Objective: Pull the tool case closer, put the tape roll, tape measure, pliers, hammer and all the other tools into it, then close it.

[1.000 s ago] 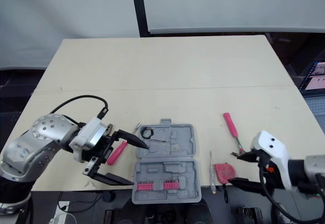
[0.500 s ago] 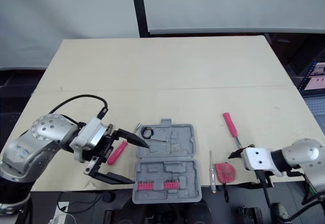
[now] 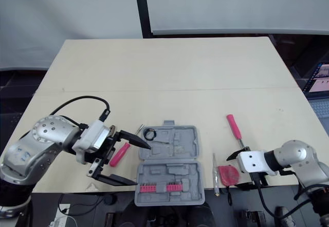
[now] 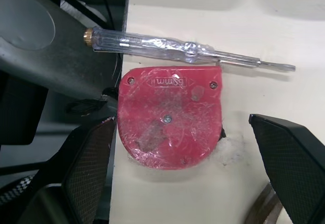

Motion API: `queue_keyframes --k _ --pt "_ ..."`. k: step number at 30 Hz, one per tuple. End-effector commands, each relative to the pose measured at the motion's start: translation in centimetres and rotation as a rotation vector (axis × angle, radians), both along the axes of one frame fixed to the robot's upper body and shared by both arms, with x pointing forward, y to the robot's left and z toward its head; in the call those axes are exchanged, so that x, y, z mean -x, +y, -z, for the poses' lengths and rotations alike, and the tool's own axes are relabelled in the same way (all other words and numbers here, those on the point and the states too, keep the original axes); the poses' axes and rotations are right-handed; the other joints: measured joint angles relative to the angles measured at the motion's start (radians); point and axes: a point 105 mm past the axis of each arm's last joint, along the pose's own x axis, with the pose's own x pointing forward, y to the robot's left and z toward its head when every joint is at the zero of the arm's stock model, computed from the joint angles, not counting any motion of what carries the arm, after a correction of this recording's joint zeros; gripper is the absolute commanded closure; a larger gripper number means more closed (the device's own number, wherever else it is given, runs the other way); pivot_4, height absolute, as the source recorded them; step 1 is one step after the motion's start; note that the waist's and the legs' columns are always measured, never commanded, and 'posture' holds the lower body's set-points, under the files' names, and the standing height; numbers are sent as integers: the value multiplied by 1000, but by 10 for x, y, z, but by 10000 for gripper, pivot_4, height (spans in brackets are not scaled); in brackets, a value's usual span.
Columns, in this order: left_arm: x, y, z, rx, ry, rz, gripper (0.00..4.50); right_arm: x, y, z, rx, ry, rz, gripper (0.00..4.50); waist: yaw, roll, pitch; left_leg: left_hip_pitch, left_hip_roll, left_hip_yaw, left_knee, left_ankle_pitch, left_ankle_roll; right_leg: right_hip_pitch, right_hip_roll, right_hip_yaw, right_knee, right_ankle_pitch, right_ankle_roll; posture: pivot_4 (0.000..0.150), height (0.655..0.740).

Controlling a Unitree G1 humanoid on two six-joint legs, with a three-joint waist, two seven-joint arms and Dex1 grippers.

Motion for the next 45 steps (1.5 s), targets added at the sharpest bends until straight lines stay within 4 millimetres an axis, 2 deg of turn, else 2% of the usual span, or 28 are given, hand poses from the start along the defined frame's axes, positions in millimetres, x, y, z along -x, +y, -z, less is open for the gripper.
queue_keyframes --k 1,28,31,32,33,37,40,42,45 --pt "3 -1 -6 -3 -36 15 0 -3 1 -2 -3 -26 -4 404 0 0 0 0 0 0 0 0 0 0 0 0 0 0 0 1500 7278" --pt "0 2 -2 -3 -42 6 0 -4 4 16 -7 -20 24 404 0 0 0 0 0 0 1 0 0 0 0 0 0 0 0 1500 7278" --pt "0 2 -2 -2 -42 5 0 -2 3 17 -2 -18 19 7585 -1 0 0 0 0 0 1 0 0 0 0 0 0 0 0 1500 7278" --pt "0 2 -2 -2 -42 4 0 -2 4 16 -7 -18 23 11497 -1 0 0 0 0 0 1 0 0 0 0 0 0 0 0 1500 7278" --pt "0 2 -2 -1 -43 4 0 -2 4 15 -16 -17 31 15329 0 0 0 0 0 0 1 0 0 0 0 0 0 0 0 1500 7278" --pt "-2 1 -1 1 -45 1 0 -1 6 4 -32 -27 38 15799 0 0 0 0 0 0 1 0 0 0 0 0 0 0 0 1500 7278" --pt "-5 3 1 0 -48 -14 0 4 16 -20 -77 -10 62 15799 0 2 0 0 0 0 1 -1 0 0 0 0 0 0 0 1500 7278" --pt "-7 5 3 -3 -50 -25 0 6 20 -29 -78 -1 68 15799 1 2 0 -1 0 0 1 -1 0 0 0 0 1 0 0 1500 7278" --pt "-13 12 6 -8 -54 -72 0 8 39 -58 -73 25 78 15799 -1 3 0 -1 1 -1 1 -4 0 0 0 0 0 0 0 1500 7278"
